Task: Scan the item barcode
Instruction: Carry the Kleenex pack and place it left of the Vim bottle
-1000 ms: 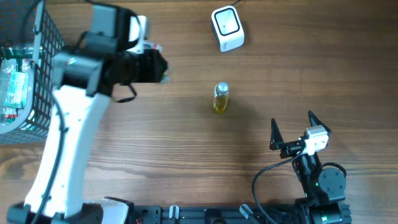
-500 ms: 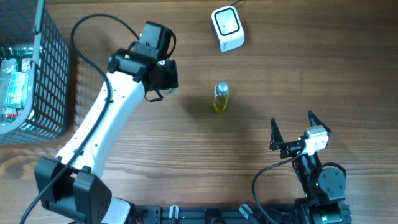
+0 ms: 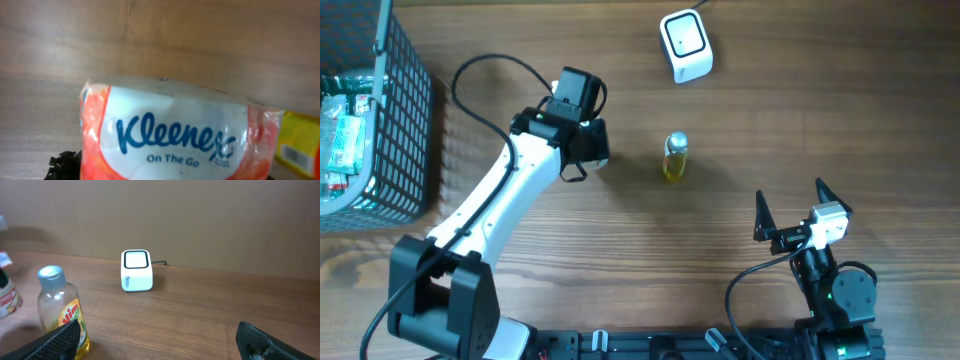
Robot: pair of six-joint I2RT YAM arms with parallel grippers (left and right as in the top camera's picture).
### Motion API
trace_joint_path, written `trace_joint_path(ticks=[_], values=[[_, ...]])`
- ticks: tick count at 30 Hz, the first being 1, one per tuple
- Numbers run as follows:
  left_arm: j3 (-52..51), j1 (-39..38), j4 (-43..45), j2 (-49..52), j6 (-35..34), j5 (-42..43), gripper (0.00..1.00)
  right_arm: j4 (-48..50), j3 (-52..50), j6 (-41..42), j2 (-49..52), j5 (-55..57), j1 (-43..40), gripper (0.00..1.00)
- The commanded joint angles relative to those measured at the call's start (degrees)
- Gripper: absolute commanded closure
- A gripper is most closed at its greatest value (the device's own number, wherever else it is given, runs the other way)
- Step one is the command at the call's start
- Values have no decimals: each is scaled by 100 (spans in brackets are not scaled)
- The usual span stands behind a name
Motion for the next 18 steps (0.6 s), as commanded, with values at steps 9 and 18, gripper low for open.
trace_joint_path(ticks=[9, 18], values=[[-470, -673, 420, 61, -118, -46, 57, 15, -7, 11, -20, 50, -24, 0], [-470, -708, 533, 107, -186, -76, 58, 15, -7, 11, -20, 52, -24, 0]])
